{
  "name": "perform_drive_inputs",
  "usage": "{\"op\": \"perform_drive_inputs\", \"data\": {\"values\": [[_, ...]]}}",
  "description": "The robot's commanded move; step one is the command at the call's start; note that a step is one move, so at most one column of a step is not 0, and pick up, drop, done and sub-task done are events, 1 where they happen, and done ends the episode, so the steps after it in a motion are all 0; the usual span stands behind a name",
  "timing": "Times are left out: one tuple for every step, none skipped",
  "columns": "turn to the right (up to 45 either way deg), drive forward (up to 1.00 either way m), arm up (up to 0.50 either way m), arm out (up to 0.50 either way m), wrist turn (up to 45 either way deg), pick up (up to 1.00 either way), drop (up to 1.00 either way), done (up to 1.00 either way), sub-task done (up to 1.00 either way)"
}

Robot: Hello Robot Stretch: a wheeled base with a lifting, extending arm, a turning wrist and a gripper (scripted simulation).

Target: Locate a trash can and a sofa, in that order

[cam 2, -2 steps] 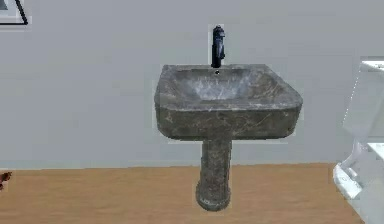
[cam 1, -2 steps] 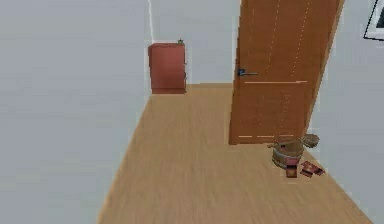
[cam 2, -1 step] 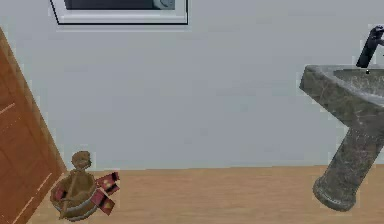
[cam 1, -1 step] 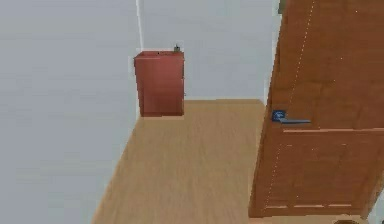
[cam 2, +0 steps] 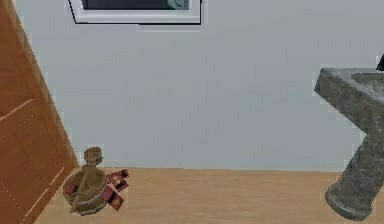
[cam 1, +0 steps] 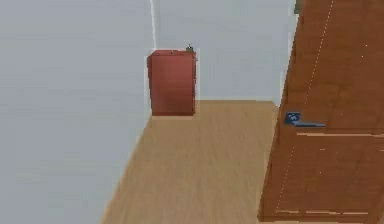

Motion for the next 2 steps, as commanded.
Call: {"op": "perform_drive_inputs", "data": {"values": [[0.0,1.0,0.0,0.0,0.0,0.0,0.0,0.0,0.0],[0.0,0.5,0.0,0.0,0.0,0.0,0.0,0.0,0.0]]}}
